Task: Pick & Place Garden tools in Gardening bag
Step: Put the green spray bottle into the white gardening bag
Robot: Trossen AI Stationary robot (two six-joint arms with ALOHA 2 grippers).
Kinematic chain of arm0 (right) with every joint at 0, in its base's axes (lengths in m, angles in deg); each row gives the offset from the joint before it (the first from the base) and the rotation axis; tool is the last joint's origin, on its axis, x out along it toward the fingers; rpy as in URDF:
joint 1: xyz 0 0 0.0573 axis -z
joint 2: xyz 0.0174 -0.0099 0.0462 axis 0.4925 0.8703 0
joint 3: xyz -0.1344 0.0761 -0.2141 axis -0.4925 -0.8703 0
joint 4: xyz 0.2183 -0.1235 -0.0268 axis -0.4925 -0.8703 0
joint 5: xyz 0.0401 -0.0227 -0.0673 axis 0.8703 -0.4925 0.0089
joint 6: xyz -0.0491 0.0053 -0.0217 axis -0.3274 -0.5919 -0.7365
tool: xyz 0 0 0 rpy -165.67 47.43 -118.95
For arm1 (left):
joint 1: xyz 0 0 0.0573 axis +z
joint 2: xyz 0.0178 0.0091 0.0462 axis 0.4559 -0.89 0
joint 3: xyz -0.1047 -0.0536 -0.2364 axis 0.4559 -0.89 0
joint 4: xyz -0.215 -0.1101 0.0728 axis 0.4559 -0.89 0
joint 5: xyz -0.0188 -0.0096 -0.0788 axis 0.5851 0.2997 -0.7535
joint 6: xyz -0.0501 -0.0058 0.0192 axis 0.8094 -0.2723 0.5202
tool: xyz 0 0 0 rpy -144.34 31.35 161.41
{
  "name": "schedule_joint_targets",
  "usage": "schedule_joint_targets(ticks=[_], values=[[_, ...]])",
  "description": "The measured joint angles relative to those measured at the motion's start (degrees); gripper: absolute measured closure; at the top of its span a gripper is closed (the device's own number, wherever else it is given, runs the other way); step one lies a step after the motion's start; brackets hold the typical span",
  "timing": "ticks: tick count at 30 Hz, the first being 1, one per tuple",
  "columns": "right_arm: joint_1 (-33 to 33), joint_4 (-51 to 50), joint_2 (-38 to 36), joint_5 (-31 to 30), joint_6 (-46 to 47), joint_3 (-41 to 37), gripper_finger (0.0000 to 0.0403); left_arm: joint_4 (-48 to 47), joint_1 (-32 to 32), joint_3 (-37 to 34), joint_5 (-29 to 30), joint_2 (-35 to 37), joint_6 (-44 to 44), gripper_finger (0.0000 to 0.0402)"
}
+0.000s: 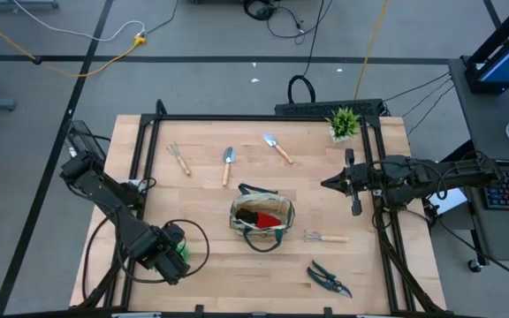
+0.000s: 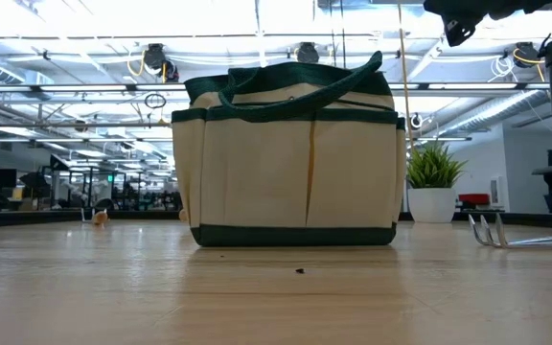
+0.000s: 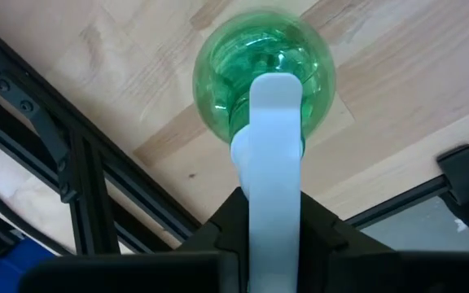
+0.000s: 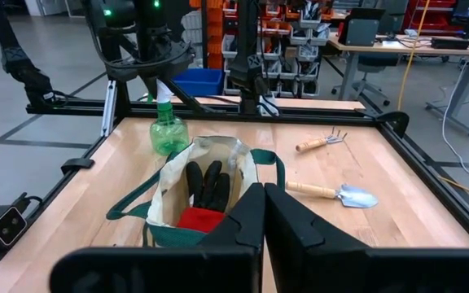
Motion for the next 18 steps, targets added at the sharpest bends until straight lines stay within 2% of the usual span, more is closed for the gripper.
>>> schedule_joint_targets(ticks=[6,13,15,18], values=[[0.0,0.3,0.0,0.0,0.0,0.0,0.0403,0.0,0.5,0.0,-0.1,0.9,0.0,0.0349],[0.0,1.2,0.0,0.0,0.0,0.0,0.0403,0.5,2.5,0.0,-1.9,5.3,-3.3,0.0349],[0.0,1.2,0.0,0.0,0.0,0.0,0.0403,2.0,3.3,0.0,-0.9,7.2,-5.7,0.0349],[0.0,1.2,0.0,0.0,0.0,0.0,0.0403,5.7,3.6,0.0,4.4,10.0,-11.0,0.0349]])
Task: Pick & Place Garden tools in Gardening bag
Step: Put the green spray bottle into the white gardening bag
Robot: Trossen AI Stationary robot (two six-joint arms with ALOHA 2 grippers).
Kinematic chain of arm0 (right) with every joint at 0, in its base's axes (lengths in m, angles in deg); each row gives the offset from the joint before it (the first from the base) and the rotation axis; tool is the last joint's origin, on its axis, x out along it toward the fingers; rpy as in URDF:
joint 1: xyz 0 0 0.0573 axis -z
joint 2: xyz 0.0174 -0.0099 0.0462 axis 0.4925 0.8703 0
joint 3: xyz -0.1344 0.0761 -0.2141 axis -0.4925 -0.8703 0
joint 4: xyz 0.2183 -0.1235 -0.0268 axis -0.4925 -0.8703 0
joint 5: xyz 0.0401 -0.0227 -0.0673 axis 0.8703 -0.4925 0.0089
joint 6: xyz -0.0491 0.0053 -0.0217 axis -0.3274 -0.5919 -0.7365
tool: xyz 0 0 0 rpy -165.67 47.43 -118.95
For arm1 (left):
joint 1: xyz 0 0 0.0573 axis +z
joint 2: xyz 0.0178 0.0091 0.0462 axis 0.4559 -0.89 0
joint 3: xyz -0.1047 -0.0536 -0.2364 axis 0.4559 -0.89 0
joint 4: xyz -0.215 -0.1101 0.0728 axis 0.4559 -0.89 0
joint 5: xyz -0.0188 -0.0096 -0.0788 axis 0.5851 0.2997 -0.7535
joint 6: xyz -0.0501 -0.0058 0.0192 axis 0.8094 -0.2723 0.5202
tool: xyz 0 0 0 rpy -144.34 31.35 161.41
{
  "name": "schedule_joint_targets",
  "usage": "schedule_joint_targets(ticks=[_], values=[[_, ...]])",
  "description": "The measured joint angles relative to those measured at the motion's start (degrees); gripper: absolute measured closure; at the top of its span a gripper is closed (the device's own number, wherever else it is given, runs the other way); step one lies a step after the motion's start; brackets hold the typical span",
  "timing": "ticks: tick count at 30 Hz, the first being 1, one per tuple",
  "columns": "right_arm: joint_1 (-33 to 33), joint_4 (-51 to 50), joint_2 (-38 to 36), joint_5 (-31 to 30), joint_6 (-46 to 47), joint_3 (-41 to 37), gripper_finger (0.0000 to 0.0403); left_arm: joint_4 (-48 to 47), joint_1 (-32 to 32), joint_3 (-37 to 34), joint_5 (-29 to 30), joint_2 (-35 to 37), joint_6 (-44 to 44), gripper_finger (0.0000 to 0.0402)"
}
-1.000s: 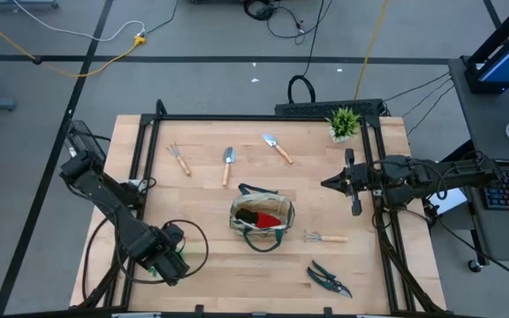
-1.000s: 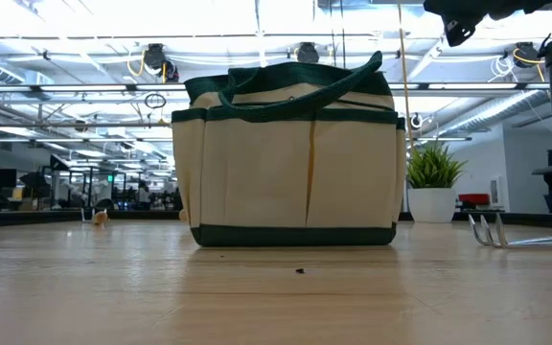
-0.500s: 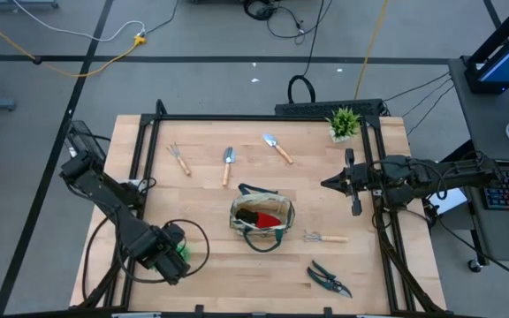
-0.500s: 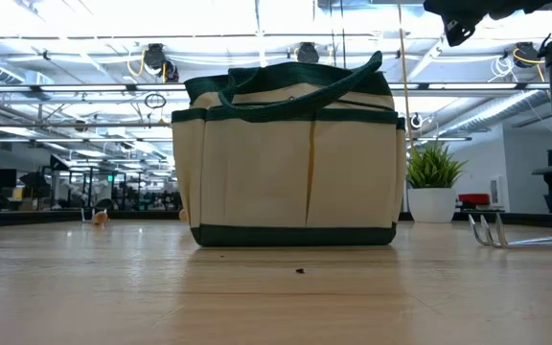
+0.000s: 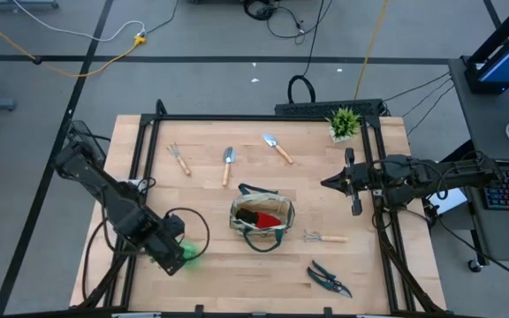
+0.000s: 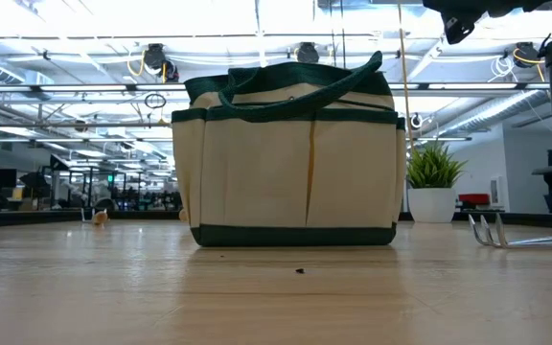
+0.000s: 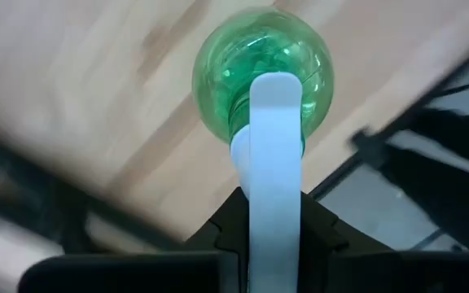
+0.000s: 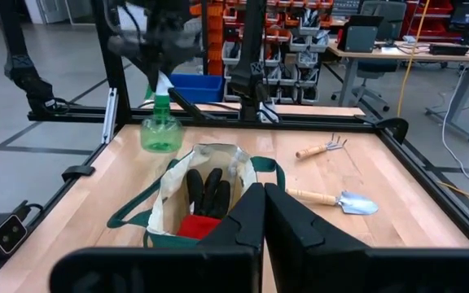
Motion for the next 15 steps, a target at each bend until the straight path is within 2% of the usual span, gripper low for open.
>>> schedule_joint_targets(ticks=[7,15], values=[[0.0,0.0,0.0,0.0,0.0,0.0,0.0403,10.4,0.8,0.0,10.6,4.3,-14.4,0.0349],[0.0,0.0,0.0,0.0,0.0,0.0,0.0403,27.3,2.7,0.0,19.1,6.8,-26.3,0.0349]])
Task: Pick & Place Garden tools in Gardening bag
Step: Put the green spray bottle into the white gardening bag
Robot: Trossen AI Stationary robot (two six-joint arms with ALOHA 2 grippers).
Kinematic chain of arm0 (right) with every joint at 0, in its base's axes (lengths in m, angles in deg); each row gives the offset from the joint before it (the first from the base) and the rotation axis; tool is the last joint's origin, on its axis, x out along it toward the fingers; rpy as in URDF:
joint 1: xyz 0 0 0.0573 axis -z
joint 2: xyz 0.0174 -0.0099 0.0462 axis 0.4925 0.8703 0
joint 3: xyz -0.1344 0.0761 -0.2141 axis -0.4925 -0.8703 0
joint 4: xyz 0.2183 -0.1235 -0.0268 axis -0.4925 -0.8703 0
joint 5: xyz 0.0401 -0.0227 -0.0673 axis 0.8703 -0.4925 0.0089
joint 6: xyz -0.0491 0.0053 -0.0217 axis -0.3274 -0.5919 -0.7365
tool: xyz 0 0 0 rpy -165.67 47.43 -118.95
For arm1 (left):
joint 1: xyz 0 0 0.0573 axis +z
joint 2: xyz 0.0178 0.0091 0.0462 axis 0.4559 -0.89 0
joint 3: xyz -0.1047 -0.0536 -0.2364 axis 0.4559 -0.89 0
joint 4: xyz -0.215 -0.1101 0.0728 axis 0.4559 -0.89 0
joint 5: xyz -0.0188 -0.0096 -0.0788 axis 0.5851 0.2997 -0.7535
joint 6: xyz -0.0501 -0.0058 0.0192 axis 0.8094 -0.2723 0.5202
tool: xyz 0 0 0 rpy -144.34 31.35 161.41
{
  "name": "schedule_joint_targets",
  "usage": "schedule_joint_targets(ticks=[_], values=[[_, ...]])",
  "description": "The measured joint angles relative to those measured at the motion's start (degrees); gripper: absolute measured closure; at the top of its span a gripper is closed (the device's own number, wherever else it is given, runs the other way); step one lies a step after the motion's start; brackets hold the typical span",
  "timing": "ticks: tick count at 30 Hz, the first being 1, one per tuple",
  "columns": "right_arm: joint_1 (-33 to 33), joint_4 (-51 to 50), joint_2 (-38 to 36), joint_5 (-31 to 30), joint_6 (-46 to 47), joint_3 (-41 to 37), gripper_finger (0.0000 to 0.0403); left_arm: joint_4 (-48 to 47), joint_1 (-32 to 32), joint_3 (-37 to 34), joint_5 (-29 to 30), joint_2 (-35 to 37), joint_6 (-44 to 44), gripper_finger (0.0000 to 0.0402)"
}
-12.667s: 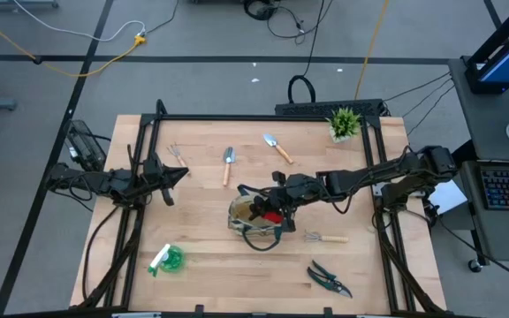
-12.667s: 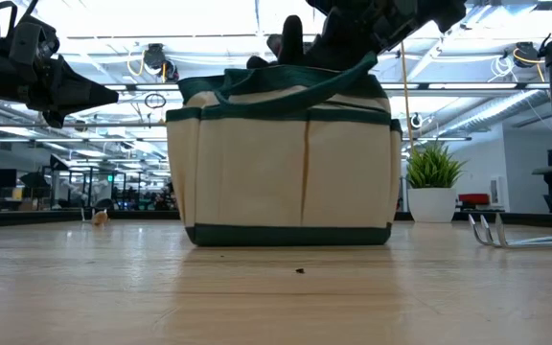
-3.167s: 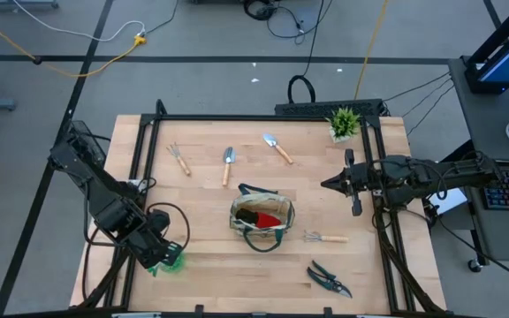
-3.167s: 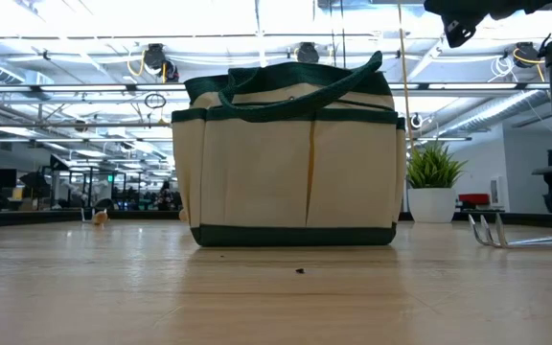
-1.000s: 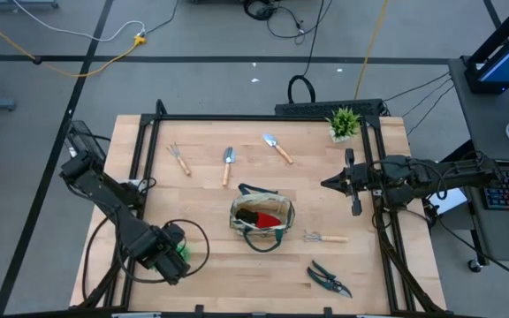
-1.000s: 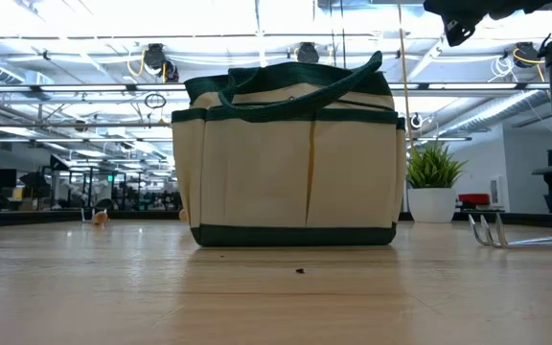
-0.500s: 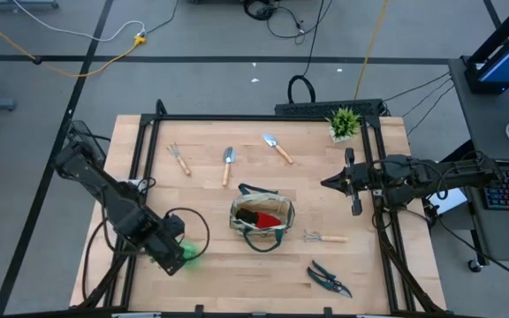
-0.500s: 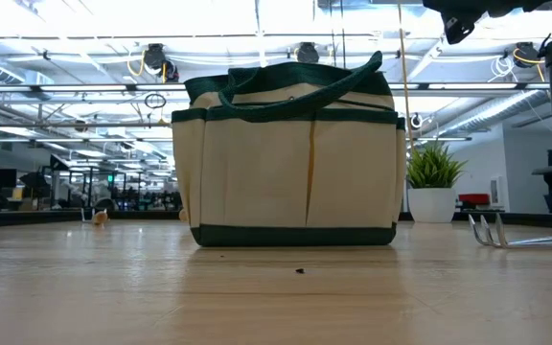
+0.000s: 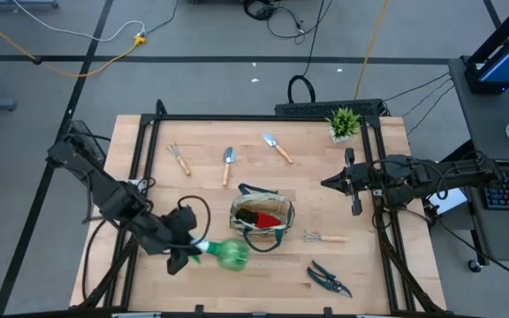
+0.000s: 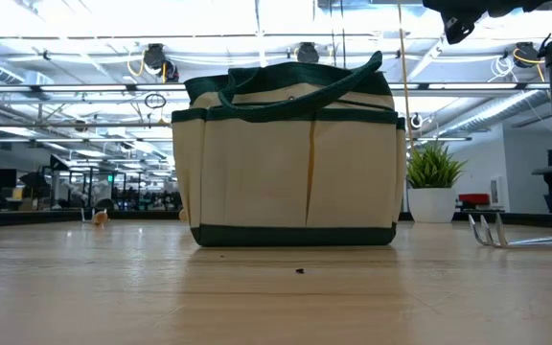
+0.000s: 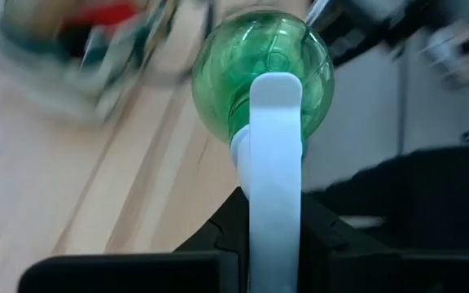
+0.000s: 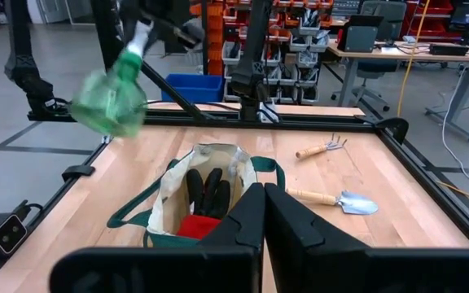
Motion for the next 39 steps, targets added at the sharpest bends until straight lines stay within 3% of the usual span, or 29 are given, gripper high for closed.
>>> schedule_joint_targets(ticks=[7,11,16,22,30,39], values=[[0.0,0.0,0.0,0.0,0.0,0.0,0.0403,11.1,1.9,0.0,11.4,2.5,-5.7,0.0349],[0.0,0.0,0.0,0.0,0.0,0.0,0.0403,12.2,4.1,0.0,17.0,2.9,-0.5,0.0349],[0.0,0.0,0.0,0.0,0.0,0.0,0.0403,9.3,7.7,0.0,17.9,2.4,9.0,0.0349],[0.0,-0.1,0.0,0.0,0.0,0.0,0.0403,3.2,12.2,0.0,10.3,0.2,17.0,0.0349],[0.0,-0.2,0.0,0.0,0.0,0.0,0.0403,2.8,17.4,0.0,-3.4,-4.6,14.5,0.0349],[0.0,-0.4,0.0,0.0,0.0,0.0,0.0403,2.8,22.6,0.0,-7.9,-5.6,10.4,0.0349]])
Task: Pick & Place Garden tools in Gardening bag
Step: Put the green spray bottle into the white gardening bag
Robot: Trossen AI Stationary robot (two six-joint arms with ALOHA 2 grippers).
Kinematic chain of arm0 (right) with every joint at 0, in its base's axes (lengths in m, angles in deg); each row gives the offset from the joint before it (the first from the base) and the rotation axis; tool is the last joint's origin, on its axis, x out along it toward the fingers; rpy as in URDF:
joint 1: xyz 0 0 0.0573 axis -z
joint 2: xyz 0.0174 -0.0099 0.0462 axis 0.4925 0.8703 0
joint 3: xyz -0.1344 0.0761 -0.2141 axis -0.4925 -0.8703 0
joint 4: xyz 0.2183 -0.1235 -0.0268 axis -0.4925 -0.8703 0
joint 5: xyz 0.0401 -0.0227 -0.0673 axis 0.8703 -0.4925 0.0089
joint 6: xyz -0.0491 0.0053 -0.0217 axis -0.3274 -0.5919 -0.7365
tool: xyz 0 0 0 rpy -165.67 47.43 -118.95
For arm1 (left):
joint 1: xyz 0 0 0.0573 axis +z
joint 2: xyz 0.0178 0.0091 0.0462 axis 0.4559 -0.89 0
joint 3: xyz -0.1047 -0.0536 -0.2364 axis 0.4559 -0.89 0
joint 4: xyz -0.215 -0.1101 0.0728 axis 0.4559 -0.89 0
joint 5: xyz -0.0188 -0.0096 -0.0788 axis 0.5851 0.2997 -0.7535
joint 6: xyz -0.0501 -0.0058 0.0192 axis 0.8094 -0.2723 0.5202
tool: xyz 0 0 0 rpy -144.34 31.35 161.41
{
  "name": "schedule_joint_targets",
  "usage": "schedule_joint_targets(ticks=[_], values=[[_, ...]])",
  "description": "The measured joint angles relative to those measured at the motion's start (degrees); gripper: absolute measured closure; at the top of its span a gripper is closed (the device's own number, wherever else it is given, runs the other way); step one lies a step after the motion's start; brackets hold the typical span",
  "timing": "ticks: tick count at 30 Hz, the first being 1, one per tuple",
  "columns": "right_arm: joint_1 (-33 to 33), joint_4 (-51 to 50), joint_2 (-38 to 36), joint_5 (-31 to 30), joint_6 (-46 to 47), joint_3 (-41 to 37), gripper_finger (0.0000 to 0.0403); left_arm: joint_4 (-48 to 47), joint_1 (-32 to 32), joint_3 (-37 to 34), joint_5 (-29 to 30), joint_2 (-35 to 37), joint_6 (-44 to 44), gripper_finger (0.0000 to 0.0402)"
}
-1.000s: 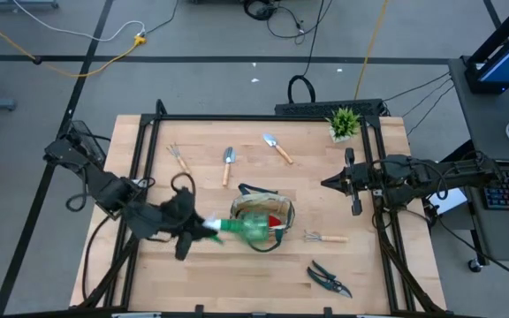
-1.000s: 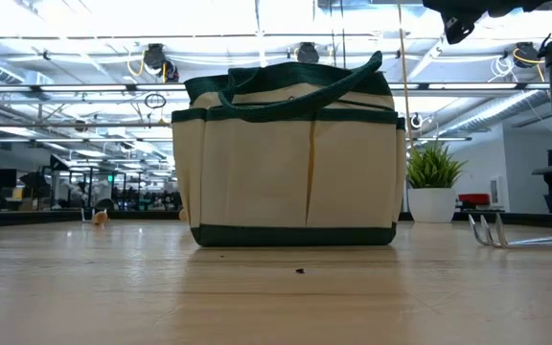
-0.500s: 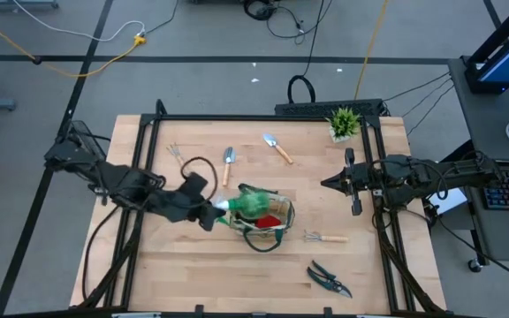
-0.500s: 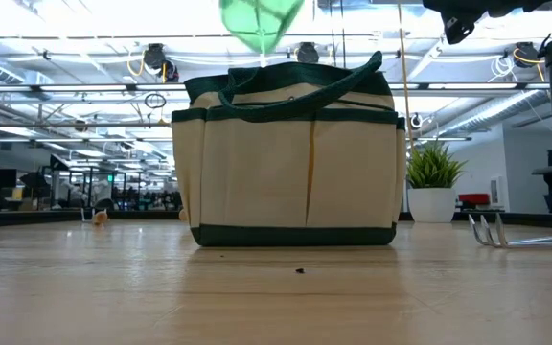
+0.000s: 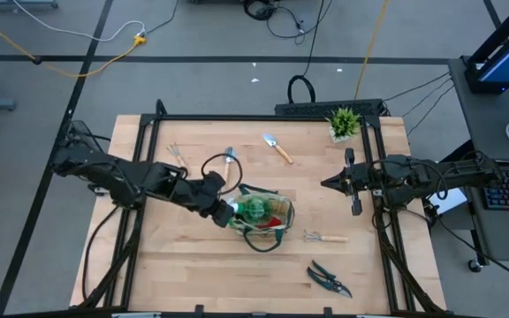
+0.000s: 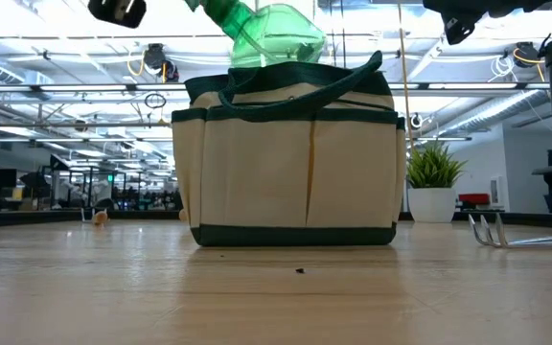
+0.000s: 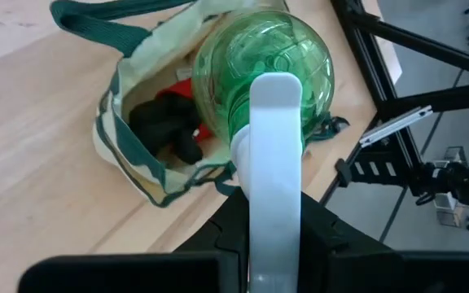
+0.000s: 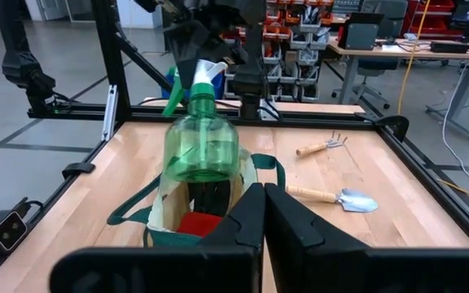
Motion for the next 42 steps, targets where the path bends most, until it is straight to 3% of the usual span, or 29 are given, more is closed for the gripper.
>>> schedule_joint_targets(ticks=[16,33,42], values=[[0.0,-0.1,0.0,-1.7,0.0,0.0,0.0403,-2.4,5.0,0.0,-11.4,-3.9,-6.1,0.0349],[0.0,-0.4,0.1,-1.5,1.5,0.0,0.0403,-10.9,7.9,0.1,-12.3,-4.8,-10.0,0.0349],[0.0,-0.4,0.1,-1.6,3.5,0.0,0.0403,-15.1,8.3,2.5,-11.6,-9.6,-14.1,0.0349]])
